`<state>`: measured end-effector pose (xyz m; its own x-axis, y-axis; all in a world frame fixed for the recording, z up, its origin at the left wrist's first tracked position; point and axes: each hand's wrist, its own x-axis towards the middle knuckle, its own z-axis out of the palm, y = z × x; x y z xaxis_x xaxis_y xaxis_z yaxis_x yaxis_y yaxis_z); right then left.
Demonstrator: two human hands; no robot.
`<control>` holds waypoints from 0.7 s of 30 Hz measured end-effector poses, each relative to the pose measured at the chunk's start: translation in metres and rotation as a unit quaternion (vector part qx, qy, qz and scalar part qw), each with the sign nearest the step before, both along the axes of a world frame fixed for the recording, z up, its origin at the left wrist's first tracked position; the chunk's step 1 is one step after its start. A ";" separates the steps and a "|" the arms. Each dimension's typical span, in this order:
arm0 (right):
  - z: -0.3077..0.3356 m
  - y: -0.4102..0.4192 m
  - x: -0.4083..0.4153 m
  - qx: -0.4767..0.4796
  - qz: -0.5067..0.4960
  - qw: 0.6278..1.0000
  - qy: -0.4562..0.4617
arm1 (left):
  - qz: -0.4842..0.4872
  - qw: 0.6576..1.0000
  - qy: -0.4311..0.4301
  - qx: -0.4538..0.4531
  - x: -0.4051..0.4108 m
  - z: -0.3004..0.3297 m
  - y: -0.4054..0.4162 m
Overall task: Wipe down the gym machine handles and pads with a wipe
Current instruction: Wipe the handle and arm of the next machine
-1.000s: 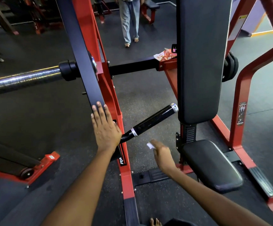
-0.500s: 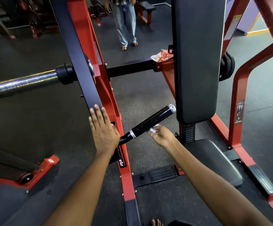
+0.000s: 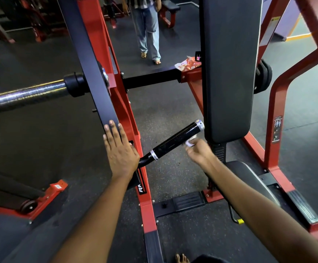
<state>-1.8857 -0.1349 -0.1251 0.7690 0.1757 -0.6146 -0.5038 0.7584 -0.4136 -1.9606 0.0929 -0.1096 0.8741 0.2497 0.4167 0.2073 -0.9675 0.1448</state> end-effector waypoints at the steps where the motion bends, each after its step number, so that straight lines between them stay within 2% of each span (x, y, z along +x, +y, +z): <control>1: 0.000 0.007 -0.011 -0.028 0.045 0.999 0.002 | -0.001 1.000 -0.004 0.000 0.000 0.000 0.000; 3: 0.000 0.010 -0.016 -0.065 0.093 0.994 0.014 | -0.004 1.000 -0.006 0.002 0.000 0.000 0.000; 7: 0.008 -0.012 0.010 -0.012 -0.068 0.998 0.009 | -0.003 1.000 -0.002 0.000 -0.001 0.000 0.000; 9: 0.010 -0.012 0.004 -0.022 -0.089 0.996 -0.021 | -0.004 1.000 -0.006 0.002 -0.001 0.000 0.001; 13: 0.013 0.010 -0.032 -0.124 0.074 0.989 -0.027 | -0.007 1.000 -0.015 -0.005 -0.001 0.000 0.000; 15: 0.019 0.017 -0.042 -0.212 0.088 0.972 -0.041 | -0.008 1.000 -0.017 -0.004 -0.001 0.000 0.000; 17: 0.028 0.022 -0.049 -0.370 0.043 0.921 -0.112 | -0.009 1.000 -0.017 -0.006 -0.001 0.000 0.000; 18: 0.029 0.023 -0.050 -0.471 0.006 0.867 -0.164 | -0.009 1.000 -0.016 -0.005 -0.001 0.000 0.000; 20: 0.032 0.019 -0.050 -0.622 -0.039 0.721 -0.302 | -0.008 1.000 -0.018 -0.006 0.000 0.000 0.001; 21: 0.024 0.018 -0.046 -0.673 -0.024 0.642 -0.367 | -0.010 1.000 -0.020 -0.007 0.000 0.000 0.001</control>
<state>-1.9316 -0.1174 -0.1007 0.9229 -0.1684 0.3463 0.2124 -0.5274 -0.8226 -1.9609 0.0941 -0.1099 0.8615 0.2396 0.4477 0.1826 -0.9689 0.1671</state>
